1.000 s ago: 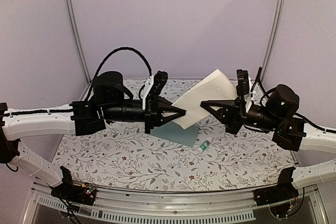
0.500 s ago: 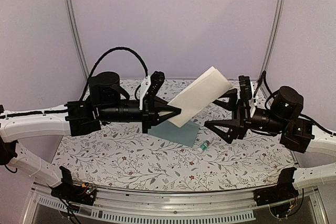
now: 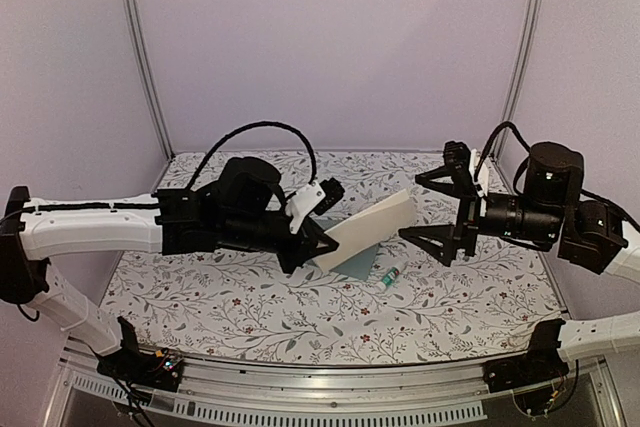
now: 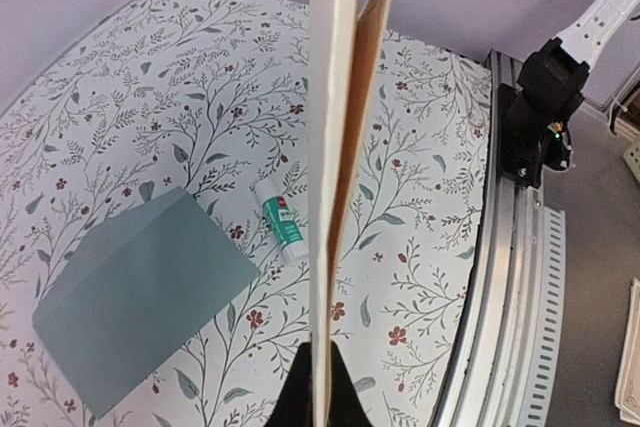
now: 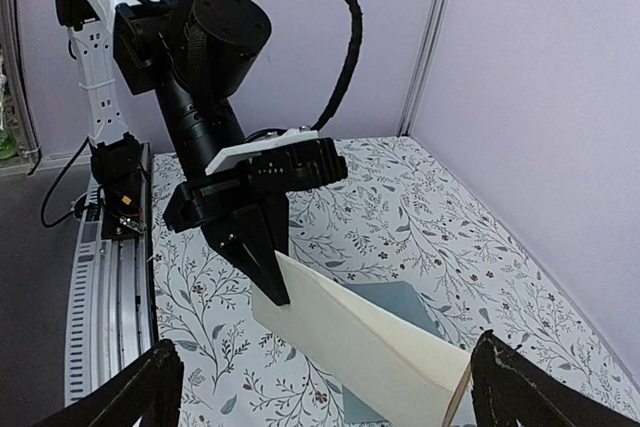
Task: Place the letter into the envelope and seal it
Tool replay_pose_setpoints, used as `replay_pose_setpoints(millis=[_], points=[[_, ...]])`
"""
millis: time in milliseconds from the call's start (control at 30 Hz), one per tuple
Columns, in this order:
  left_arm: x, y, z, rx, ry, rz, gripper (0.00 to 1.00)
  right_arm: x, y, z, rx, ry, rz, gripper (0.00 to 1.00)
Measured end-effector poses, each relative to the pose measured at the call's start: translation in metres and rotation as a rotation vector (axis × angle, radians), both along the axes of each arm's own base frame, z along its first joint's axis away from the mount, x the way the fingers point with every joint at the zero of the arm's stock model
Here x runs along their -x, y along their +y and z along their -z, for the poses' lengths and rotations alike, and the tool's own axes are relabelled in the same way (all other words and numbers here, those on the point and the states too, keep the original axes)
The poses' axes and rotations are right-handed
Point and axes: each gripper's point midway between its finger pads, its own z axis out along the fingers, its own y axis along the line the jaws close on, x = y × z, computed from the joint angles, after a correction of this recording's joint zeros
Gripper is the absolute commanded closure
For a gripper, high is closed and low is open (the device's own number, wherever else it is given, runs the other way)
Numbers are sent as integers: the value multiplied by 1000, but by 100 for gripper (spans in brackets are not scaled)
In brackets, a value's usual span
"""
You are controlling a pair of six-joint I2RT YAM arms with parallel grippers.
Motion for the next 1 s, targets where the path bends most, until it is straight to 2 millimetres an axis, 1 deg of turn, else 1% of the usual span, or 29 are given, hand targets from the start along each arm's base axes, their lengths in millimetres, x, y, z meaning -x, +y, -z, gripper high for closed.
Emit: replay_pose_setpoints(millis=[100, 167, 233, 367, 500, 600, 700, 833, 1000], points=[[-1, 0, 17, -61, 31, -8, 100, -4, 9, 5, 53, -10, -20, 1], [1, -1, 27, -95, 48, -3, 100, -5, 19, 15, 98, -7, -50, 1], [6, 0, 36, -124, 65, 7, 100, -5, 27, 30, 154, -3, -90, 1], [18, -2, 43, -142, 98, 56, 99, -2, 39, 57, 247, -5, -167, 2], [30, -5, 54, -172, 127, 103, 98, 1, 52, 71, 305, 6, -248, 5], [36, -8, 63, -196, 150, 130, 98, 1, 60, 77, 329, 18, -282, 11], [40, -8, 67, -207, 164, 145, 98, 3, 63, 91, 361, 50, -307, 16], [43, -8, 63, -198, 165, 160, 97, 6, 65, 101, 376, 80, -332, 24], [47, -8, 51, -169, 153, 183, 95, 7, 68, 112, 392, 117, -344, 44]])
